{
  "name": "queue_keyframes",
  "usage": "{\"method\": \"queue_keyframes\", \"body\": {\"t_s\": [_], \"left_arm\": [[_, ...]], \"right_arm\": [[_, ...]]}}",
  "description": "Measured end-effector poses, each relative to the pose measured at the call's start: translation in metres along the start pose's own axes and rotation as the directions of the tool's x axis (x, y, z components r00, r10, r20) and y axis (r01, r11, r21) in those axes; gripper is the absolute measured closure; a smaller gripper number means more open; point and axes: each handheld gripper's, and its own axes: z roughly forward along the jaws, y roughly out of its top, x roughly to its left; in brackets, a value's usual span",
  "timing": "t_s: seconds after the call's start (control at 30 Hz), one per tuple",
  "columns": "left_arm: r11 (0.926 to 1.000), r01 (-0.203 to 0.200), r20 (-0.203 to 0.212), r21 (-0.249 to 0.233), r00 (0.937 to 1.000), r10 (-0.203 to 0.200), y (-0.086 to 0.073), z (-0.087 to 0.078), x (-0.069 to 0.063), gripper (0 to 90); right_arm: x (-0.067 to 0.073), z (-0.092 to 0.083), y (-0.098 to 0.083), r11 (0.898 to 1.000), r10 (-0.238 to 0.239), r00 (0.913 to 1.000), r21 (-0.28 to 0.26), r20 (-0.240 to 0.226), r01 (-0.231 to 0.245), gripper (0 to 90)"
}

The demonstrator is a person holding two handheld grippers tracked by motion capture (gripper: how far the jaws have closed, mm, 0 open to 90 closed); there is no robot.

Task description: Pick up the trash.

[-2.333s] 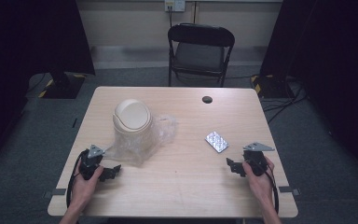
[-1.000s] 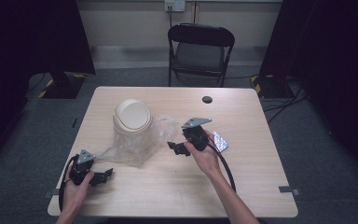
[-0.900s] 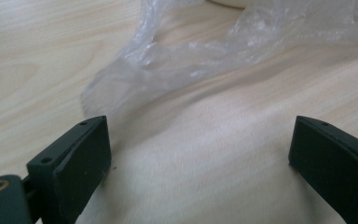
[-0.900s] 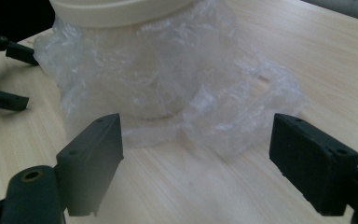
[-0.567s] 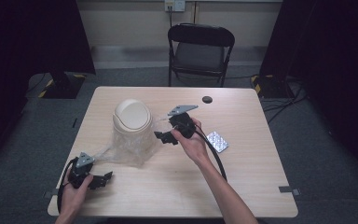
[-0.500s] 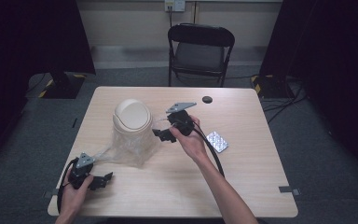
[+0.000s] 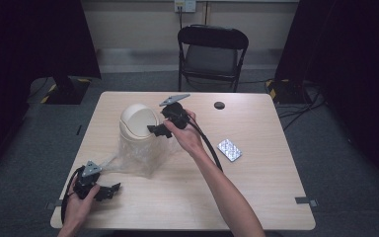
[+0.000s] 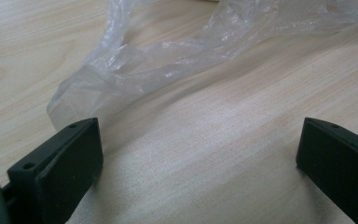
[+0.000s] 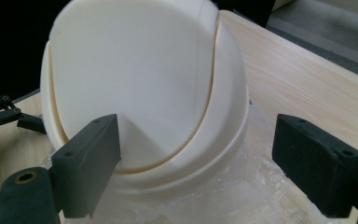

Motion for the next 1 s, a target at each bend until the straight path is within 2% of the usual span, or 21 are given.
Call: {"method": "queue_keyframes", "body": {"t_s": [0.07,0.27,0.43,0.53,0.7,1.0], "left_arm": [[1.0,-0.002,0.002,0.001,1.0,0.002,0.0,0.0,0.0,0.0],[1.0,-0.007,0.001,0.001,1.0,0.007,0.0,0.0,0.001,0.0],[0.9999,-0.014,0.002,0.001,0.9999,0.014,0.001,0.001,0.002,0.0],[1.0,-0.008,0.002,0.002,1.0,0.008,0.002,0.002,0.002,0.0],[1.0,-0.008,0.002,0.002,1.0,0.008,0.002,0.002,0.002,0.0],[1.0,-0.008,0.002,0.002,1.0,0.008,0.002,0.001,0.002,0.0]], "right_arm": [[-0.002,0.004,0.001,1.0,0.004,0.9999,0.014,0.015,-0.004,13.9],[-0.006,0.019,-0.003,0.999,0.028,0.9996,0.03,0.004,-0.028,13.4],[-0.008,0.023,-0.004,0.999,0.04,0.9991,0.027,0.015,-0.041,12.8],[-0.008,0.026,-0.002,0.999,0.035,0.9982,0.027,0.049,-0.036,13.4],[-0.009,0.031,-0.004,0.998,0.046,0.9977,0.036,0.051,-0.047,13.6],[-0.011,0.031,-0.003,0.997,0.074,0.9961,0.01,0.048,-0.074,14.3]]}}
